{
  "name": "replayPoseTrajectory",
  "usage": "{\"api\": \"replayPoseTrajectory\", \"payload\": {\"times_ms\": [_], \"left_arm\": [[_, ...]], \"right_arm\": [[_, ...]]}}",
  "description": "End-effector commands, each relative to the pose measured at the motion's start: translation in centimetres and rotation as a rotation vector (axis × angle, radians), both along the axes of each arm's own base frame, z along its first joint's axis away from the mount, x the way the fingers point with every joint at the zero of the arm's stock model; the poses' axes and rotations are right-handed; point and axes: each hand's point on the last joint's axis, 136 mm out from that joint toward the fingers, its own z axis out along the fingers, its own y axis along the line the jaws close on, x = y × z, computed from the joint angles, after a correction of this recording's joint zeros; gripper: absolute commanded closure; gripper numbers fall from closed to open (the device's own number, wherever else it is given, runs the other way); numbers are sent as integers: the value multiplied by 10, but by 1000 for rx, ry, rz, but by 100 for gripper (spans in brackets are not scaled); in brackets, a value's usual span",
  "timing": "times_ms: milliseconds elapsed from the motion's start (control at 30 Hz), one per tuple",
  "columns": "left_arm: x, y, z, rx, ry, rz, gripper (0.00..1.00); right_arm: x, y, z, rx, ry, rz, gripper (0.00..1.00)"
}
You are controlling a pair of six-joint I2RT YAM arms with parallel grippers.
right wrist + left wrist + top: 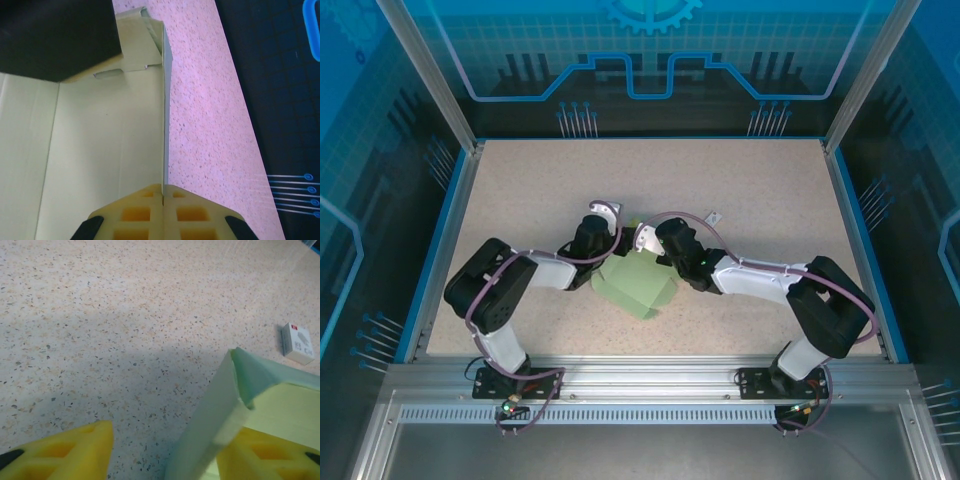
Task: Fold the paper box
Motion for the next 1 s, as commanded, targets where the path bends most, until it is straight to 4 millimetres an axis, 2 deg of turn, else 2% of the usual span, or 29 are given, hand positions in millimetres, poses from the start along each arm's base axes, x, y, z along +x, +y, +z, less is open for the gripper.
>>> {"api": "replayPoseTrajectory", "payload": {"times_ms": [0, 133, 333, 467, 833, 967], "left_arm": [[-1, -2, 32, -53, -93, -44, 39], [-8, -2, 40, -78, -106, -61, 33], [-4, 23, 56, -201, -62, -2, 30], [-2, 31, 71, -305, -40, -4, 26], [11, 2, 76, -395, 88, -95, 22], [18, -8, 67, -397, 157, -116, 22]], "right_arm": [[5, -14, -4, -57, -10, -72, 100], [10, -15, 0, -81, -43, -76, 100], [16, -12, 15, -80, -106, -54, 100], [18, -8, 17, -88, -139, -28, 100], [19, 4, 13, -118, -199, 47, 100], [20, 7, 9, -131, -208, 63, 100]]}}
